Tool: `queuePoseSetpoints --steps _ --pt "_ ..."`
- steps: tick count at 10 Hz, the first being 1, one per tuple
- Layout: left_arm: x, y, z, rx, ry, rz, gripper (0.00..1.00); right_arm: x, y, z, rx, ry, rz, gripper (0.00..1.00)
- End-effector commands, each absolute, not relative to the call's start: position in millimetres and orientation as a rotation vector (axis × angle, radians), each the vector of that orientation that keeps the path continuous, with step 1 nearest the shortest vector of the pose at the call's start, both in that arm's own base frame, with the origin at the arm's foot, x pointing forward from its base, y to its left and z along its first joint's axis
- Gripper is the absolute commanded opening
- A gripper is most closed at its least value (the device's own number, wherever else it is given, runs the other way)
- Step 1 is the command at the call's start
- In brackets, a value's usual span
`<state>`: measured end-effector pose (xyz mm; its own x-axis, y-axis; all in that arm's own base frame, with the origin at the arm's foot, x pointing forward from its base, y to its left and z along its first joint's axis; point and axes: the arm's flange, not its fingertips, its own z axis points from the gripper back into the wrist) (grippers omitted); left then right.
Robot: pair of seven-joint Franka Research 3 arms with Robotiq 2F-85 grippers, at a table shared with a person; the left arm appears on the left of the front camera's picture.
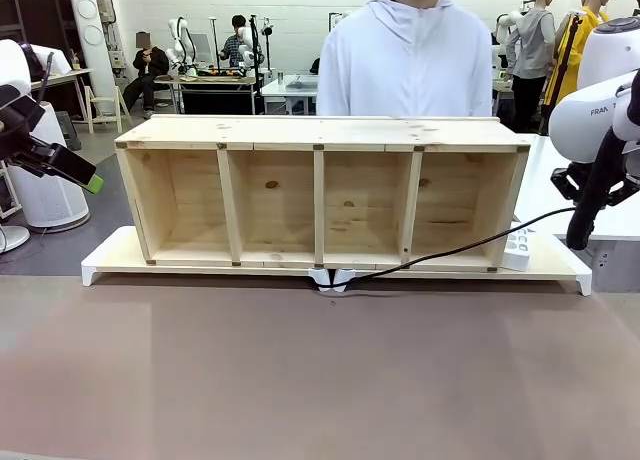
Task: Perform cable management.
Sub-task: Pull the grasped Power Cable to the location of the Power Strip.
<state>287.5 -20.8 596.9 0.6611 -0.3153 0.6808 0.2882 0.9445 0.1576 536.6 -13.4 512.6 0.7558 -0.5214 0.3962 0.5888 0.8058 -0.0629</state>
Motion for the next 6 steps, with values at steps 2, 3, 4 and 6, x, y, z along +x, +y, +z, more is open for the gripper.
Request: queuePoseSetpoints --steps 2,3,4,6 --pt "290.1 -20.4 596.8 0.041 -0.787 -0.34 1.0 552.1 -3.8 520.5 -0.138 -0.453 -0.583 0.14" --pt "290.1 -20.4 596.8 0.041 -0.787 -0.34 1.0 554.2 6.5 521.1 -0.083 -0.481 -0.524 0.14" --pt "290.1 -20.4 596.8 0.041 -0.787 -0.34 1.0 557.6 12.8 518.9 -0.079 -0.497 -0.484 0.14" --pt "290.1 -20.4 596.8 0.041 -0.787 -0.34 1.0 565.1 18.5 513.0 -0.098 -0.547 -0.418 0.14"
